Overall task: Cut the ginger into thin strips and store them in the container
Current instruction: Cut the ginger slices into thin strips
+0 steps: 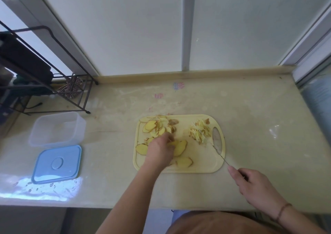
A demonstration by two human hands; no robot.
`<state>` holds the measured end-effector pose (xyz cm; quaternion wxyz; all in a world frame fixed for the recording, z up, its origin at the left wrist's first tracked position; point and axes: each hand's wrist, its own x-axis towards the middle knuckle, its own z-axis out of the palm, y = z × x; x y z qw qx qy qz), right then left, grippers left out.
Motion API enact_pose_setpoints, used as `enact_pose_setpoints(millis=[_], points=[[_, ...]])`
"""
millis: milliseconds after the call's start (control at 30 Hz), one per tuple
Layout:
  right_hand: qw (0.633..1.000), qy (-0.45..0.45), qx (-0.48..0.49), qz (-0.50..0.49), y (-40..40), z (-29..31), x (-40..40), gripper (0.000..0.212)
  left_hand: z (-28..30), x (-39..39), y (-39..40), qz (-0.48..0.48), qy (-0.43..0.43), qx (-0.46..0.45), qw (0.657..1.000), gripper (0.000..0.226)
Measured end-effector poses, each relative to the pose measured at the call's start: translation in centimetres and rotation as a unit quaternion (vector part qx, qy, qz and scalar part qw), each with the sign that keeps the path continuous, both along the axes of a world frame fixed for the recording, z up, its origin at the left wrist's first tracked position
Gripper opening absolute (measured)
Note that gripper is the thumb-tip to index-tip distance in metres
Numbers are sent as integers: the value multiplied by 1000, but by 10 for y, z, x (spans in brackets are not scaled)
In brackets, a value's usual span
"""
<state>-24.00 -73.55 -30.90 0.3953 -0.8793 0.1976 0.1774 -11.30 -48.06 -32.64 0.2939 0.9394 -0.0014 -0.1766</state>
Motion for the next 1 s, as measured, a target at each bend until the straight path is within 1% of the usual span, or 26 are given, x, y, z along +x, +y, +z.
enact_pose_setpoints(millis=[67, 133, 200, 267, 333, 400, 500, 567, 767, 867, 933, 1000], points=[[1000, -2, 2, -3, 0, 0, -1, 74, 2, 11, 28, 57, -38, -28, 997, 20], [1000, -1, 3, -3, -1, -1, -1, 72, -3, 21, 56, 64, -83, -8, 994, 20], [1000, 5, -1, -2, -2, -2, -2, 62, -11, 26, 74, 59, -98, 19, 993, 19], [1000, 8, -4, -1, -2, -3, -2, 56, -21, 27, 79, 43, -128, 61, 989, 20], [1000, 6, -7, 2, -2, -2, -1, 58, -29, 25, 73, 11, -173, 103, 979, 26], [1000, 4, -10, 6, -1, -1, 0, 59, -32, 23, 59, -31, -198, 126, 971, 34], [1000, 4, -17, 10, -1, -1, 0, 59, -33, 25, 39, -64, -204, 156, 964, 43], [1000, 5, -17, 10, -1, 0, 0, 62, -33, 28, 31, -60, -195, 180, 962, 43], [1000, 5, -14, 8, 0, 0, 0, 66, -35, 34, 33, -72, -211, 171, 960, 22], [1000, 3, -6, 7, 0, -1, 1, 64, -37, 33, 37, -85, -254, 157, 951, 11], [1000, 1, -7, 9, 0, -1, 1, 64, -35, 30, 37, -75, -272, 146, 948, 25], [1000, 5, -4, 8, -1, -1, 2, 64, -29, 25, 33, -35, -271, 100, 957, 31]])
